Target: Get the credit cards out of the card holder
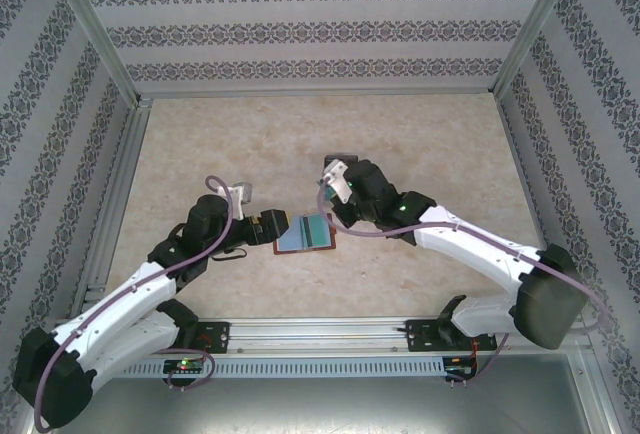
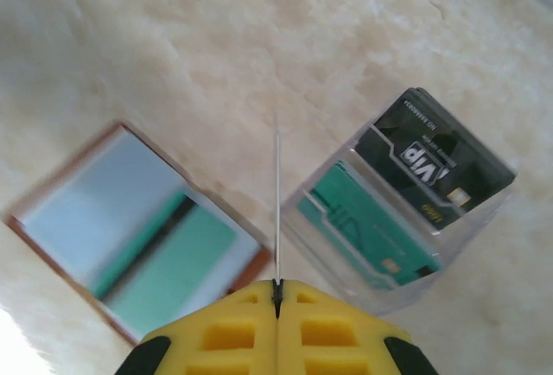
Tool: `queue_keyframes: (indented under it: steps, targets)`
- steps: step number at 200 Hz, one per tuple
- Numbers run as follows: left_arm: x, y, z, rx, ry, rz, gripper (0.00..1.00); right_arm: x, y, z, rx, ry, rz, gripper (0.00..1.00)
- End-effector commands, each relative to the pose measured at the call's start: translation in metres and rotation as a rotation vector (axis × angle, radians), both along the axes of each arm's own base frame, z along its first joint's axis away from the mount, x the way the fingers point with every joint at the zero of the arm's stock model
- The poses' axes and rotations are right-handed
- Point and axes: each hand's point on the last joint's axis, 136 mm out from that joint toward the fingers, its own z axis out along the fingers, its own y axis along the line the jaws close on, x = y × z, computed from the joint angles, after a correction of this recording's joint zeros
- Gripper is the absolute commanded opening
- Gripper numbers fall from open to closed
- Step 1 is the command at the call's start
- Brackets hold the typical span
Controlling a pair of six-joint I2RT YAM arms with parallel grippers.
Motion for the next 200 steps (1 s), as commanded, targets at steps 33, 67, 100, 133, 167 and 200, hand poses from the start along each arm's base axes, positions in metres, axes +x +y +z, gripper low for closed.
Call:
queue_keyframes:
  steps: [33, 67, 100, 133, 167, 200]
  targets:
    - [-0.012, 0.013, -0.011, 0.043, -0.003, 0.006, 0.99, 0.028, -0.016, -0.015, -0.515, -0.221, 0.285, 0.0]
    - [-0.013, 0.016, -0.01, 0.043, -0.019, 0.012, 0.99, 0.034, -0.019, -0.034, -0.655, -0.222, 0.415, 0.0]
    - [-0.015, 0.017, -0.013, 0.043, -0.018, 0.016, 0.99, 0.046, -0.02, -0.035, -0.667, -0.215, 0.446, 0.0]
    - [-0.015, 0.018, -0.016, 0.045, -0.014, 0.018, 0.99, 0.052, -0.021, -0.041, -0.68, -0.192, 0.47, 0.0]
    - [-0.015, 0.019, -0.018, 0.053, -0.014, 0.023, 0.99, 0.053, -0.018, -0.053, -0.679, -0.162, 0.481, 0.0]
    - [-0.015, 0.019, -0.019, 0.057, -0.014, 0.023, 0.99, 0.055, -0.018, -0.066, -0.686, -0.13, 0.483, 0.0]
